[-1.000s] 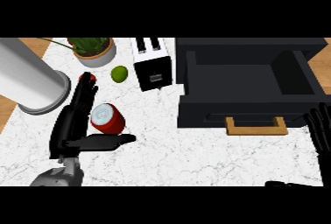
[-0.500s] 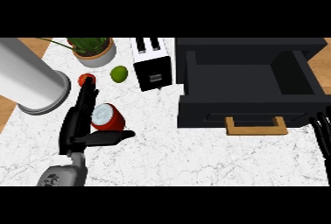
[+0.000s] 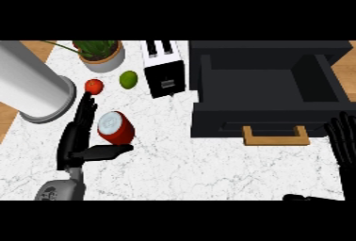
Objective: Pick up the can, place it into the drawer and close the drawer
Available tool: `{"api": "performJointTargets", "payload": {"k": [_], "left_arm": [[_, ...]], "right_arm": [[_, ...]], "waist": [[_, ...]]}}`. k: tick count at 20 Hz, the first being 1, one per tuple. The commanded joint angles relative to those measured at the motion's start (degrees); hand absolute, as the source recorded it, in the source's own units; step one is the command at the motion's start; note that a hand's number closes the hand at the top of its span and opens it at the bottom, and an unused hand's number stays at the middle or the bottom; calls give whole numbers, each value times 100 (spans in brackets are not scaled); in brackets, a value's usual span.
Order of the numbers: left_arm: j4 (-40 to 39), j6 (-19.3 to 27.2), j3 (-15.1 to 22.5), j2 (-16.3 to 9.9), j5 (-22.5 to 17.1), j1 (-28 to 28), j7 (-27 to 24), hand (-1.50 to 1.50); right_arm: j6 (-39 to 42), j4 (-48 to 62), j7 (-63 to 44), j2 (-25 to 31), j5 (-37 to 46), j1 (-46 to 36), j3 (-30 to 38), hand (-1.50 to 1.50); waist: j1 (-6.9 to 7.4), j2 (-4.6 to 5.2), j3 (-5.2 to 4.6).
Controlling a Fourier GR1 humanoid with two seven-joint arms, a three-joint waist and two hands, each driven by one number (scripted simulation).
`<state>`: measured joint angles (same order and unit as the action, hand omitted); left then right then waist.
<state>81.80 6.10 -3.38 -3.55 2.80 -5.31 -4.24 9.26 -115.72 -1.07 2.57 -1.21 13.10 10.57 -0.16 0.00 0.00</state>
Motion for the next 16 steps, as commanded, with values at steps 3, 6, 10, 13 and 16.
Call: {"api": "performJointTargets", "payload": {"k": [3, 6, 10, 13, 16], "left_arm": [[-925, -144, -207, -32, -88, -13, -821, -150], [-1222, -508, -439, -295, -312, -78, -1030, -150], [-1592, -161, -295, -79, -74, -342, -1025, -150], [-1199, -273, -261, -103, -179, 66, -971, -150], [-2118, -340, -430, -182, -155, -249, -1619, -150]], "right_arm": [[213, -235, 93, -28, -145, 327, 89, -150], [67, -136, 143, -148, -79, 190, 103, -150], [1, -329, -308, -77, 55, -32, -77, -150], [34, -236, -148, -91, 17, 46, 77, -150], [7, -564, -459, -113, -36, 60, 41, -150]], "waist": [[-15, -1, 0], [-9, 0, 0], [-9, 0, -1], [4, -3, 0], [-10, 0, -1]]}}
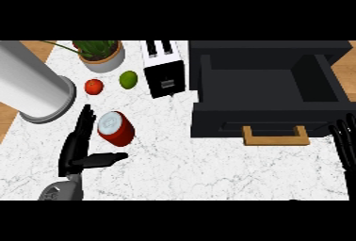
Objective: Pick up the can, place it into the drawer and close the drawer
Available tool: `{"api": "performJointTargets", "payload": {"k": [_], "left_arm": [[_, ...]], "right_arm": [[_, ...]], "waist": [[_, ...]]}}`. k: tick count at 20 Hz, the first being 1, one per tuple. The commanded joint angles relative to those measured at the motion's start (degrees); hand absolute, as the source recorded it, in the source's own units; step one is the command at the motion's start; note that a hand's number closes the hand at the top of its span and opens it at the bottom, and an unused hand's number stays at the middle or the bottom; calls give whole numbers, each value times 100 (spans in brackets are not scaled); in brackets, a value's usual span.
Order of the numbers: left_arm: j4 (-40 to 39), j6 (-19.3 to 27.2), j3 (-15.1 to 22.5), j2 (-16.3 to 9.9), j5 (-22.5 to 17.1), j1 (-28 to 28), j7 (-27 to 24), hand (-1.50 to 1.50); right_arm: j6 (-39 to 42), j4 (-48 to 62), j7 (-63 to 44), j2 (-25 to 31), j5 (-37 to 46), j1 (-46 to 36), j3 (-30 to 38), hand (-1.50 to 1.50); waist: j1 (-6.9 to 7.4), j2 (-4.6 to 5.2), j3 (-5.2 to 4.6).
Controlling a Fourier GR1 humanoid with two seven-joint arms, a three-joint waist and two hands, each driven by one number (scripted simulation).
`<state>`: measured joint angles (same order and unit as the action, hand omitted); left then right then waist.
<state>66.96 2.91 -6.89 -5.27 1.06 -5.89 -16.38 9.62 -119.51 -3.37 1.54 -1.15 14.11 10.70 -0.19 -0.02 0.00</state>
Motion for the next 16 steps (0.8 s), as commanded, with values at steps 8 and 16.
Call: {"api": "performJointTargets", "payload": {"k": [8, 16], "left_arm": [[-1008, 87, -211, -40, -105, -385, -436, -150], [-1920, 103, -322, -53, -174, -985, -772, -150]], "right_arm": [[78, -25, -242, 112, -335, -279, 314, -150], [34, -382, -63, -145, 48, 221, -117, -150]], "waist": [[1, 2, 0], [-15, 3, -1]]}}
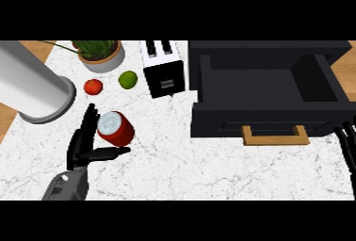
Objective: Pick up the can, place it into the drawer and close the drawer
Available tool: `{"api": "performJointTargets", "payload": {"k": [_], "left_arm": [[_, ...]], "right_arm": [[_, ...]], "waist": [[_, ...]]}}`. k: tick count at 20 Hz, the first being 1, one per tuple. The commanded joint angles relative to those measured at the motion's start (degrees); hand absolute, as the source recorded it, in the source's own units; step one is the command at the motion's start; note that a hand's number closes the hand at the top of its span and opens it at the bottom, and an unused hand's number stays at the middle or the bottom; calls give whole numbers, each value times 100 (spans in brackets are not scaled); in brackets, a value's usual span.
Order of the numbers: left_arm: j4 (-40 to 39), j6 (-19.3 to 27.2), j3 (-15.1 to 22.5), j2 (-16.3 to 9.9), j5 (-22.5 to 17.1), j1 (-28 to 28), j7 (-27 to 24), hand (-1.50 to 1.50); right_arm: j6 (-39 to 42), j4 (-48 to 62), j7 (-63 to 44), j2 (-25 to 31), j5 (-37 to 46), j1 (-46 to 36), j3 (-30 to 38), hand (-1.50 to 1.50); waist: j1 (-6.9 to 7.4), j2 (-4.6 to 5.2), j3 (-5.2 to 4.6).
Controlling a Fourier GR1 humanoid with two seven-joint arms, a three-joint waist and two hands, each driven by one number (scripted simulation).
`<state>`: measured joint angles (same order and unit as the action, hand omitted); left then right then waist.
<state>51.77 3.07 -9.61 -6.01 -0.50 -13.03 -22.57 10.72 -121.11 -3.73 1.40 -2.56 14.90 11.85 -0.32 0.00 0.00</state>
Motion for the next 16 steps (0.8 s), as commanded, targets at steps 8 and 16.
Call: {"api": "performJointTargets", "payload": {"k": [8, 16], "left_arm": [[-880, -254, -231, -237, -238, -391, -454, -150], [-1849, 36, -202, -52, -137, -1159, -677, -150]], "right_arm": [[19, -13, -316, 161, -286, -343, 264, -150], [-56, -355, -391, -110, 30, -45, -60, -150]], "waist": [[8, 3, -1], [-21, 7, -3]]}}
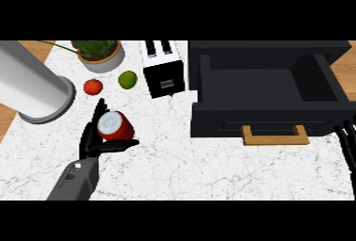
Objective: Pick up the can, place it into the drawer and close the drawer
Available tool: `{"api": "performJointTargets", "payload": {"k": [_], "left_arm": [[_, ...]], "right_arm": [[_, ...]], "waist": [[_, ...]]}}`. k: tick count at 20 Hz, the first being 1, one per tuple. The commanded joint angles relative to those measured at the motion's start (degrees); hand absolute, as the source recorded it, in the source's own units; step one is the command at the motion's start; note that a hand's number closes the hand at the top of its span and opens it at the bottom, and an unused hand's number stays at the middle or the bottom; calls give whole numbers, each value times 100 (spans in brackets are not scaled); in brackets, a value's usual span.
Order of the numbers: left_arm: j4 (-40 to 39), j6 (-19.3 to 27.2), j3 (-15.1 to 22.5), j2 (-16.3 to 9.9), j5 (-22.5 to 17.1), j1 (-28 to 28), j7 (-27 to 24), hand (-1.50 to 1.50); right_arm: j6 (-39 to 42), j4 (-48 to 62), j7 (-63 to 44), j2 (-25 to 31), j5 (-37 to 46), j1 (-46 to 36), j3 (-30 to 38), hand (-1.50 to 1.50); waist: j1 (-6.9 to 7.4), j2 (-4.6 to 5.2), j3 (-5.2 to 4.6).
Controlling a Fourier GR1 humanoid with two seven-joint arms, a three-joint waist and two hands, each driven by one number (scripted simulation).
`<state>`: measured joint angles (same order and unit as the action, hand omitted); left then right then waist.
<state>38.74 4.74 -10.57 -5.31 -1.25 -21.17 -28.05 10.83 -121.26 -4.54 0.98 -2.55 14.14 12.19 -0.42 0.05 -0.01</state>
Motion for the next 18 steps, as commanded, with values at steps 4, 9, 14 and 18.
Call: {"api": "performJointTargets", "payload": {"k": [4, 9, 14, 18], "left_arm": [[-627, -190, -25, -138, 1, -448, -278, -150], [18, -165, 237, 172, -10, -73, -96, 150], [-466, -174, 134, 365, -105, -612, -349, 150], [-173, -498, 121, 205, -282, -571, -91, 150]], "right_arm": [[212, -384, -68, -28, -275, 326, 168, -150], [15, -538, -283, -94, -174, 274, -53, -150], [142, 29, -71, 116, -363, -103, 424, -150], [351, -643, -157, -73, -502, 588, 249, -150]], "waist": [[-20, 1, -1], [24, -12, 1], [5, -1, 0], [-8, -10, 0]]}}
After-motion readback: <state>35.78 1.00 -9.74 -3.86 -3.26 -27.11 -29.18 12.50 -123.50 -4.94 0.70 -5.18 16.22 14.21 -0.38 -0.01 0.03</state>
